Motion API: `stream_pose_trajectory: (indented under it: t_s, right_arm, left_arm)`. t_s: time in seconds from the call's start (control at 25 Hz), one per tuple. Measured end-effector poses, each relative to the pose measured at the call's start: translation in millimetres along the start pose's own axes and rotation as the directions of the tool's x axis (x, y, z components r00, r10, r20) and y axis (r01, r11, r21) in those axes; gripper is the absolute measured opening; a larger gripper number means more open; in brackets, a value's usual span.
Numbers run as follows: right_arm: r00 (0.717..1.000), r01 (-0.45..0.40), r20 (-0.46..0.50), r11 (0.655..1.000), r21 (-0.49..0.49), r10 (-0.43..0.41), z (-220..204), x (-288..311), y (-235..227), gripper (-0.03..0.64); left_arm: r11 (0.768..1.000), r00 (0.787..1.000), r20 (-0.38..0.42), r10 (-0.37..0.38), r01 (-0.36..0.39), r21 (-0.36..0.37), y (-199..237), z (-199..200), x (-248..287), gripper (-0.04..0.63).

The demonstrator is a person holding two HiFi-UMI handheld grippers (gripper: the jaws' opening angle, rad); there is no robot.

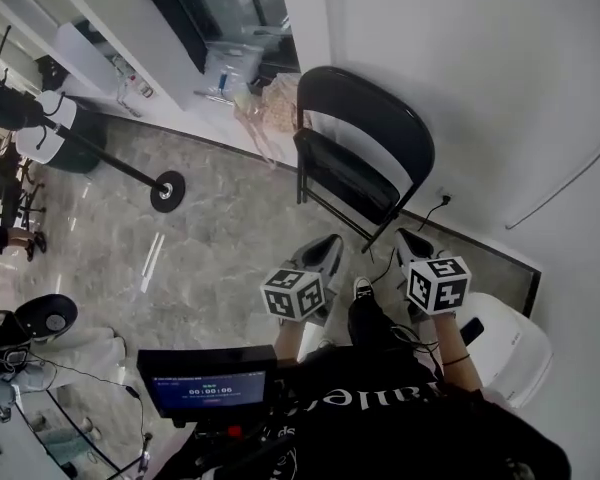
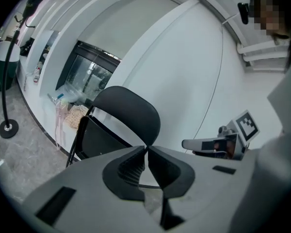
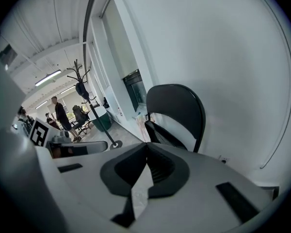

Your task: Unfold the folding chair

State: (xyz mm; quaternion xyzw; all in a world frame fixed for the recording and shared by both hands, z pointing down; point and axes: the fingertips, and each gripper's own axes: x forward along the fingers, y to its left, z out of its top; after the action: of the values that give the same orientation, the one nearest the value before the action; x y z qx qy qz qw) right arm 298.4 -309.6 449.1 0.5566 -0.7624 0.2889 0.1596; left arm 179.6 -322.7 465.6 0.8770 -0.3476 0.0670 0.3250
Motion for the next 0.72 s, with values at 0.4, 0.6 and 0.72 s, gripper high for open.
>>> stream_pose_trajectory:
  t_s: [0.4,0.6,0.72]
  right_arm:
    - [0.999,-0.017,-0.039,1.0,-0.026,0.016,42.7,52.8,-71.2,0.015]
    - [0.999,-0.014,-0.039,1.0,-0.005,0.014,57.1,81.9,-61.6,0.015]
    - [0.999,0.012,-0.031,1.0,0.012,-0.012,64.9,99.6,-57.2,0.015]
  left_arm:
    - [0.997,0.999,-0.04,0.035,-0.038,-0.071,35.1,20.6,93.0,0.008]
    - [0.993,0.997,-0.083,-0.002,-0.008,-0.117,57.6,28.0,106.6,0.035]
    - [0.99,0.99,-0.128,-0.053,0.035,-0.135,69.1,30.5,116.4,0.122]
